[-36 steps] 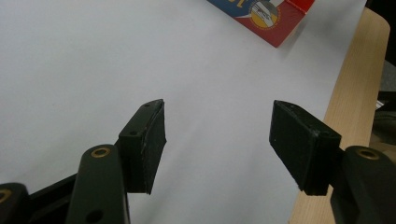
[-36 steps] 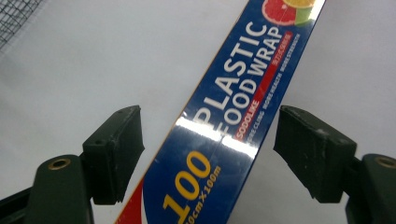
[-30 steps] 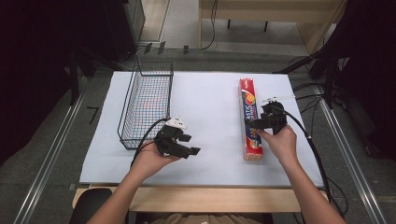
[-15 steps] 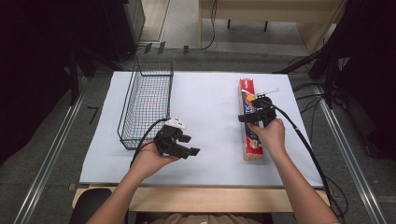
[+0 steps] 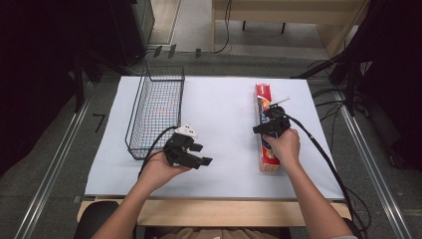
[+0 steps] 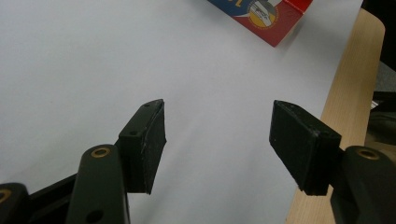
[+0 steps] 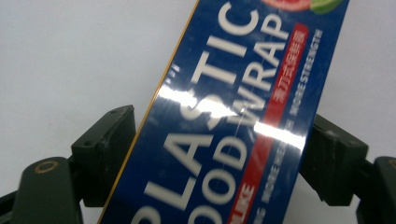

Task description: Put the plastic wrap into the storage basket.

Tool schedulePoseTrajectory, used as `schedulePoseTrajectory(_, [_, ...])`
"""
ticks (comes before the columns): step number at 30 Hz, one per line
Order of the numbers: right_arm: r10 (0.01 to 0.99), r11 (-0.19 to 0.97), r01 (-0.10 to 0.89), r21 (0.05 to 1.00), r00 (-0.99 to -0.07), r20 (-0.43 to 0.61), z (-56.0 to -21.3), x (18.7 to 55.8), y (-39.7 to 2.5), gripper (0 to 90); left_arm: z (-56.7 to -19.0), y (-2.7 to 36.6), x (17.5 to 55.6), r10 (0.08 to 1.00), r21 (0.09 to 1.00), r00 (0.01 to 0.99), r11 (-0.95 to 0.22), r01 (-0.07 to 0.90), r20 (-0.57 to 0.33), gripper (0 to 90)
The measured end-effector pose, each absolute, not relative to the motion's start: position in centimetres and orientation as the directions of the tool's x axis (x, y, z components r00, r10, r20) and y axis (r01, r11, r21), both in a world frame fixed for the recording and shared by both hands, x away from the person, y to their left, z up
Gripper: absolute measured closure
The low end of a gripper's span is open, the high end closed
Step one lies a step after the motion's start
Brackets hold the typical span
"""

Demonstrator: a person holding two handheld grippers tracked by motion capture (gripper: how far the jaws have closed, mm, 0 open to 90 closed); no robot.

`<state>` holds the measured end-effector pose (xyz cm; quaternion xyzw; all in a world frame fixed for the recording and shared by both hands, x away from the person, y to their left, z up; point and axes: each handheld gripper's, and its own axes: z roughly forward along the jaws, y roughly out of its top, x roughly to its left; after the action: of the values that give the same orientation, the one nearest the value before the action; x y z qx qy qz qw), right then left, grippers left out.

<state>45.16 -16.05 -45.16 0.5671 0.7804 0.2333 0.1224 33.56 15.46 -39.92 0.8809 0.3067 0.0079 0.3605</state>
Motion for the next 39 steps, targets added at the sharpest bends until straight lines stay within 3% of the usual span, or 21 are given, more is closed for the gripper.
schedulePoseTrajectory(8, [0.941,0.210,0.873,0.439,-0.302,0.150,-45.6,44.6,-16.5,22.3,-40.0,15.3,33.5,0.543,0.635,0.814,-0.560,0.533,-0.204,36.7])
schedulePoseTrajectory(23, [0.925,0.316,0.848,0.425,-0.376,0.063,-44.7,44.4,-16.4,40.4,-39.8,15.6,33.5,0.553,0.642,0.810,-0.551,0.532,-0.196,36.8])
schedulePoseTrajectory(25, [0.914,0.361,0.830,0.426,-0.405,0.016,-44.5,44.4,-16.6,41.3,-39.8,15.8,33.6,0.553,0.644,0.810,-0.550,0.532,-0.197,36.8])
schedulePoseTrajectory(39, [0.897,0.322,0.820,0.474,-0.425,0.125,-42.3,44.4,-18.6,41.2,-39.6,16.1,33.7,0.560,0.648,0.805,-0.543,0.534,-0.195,36.7])
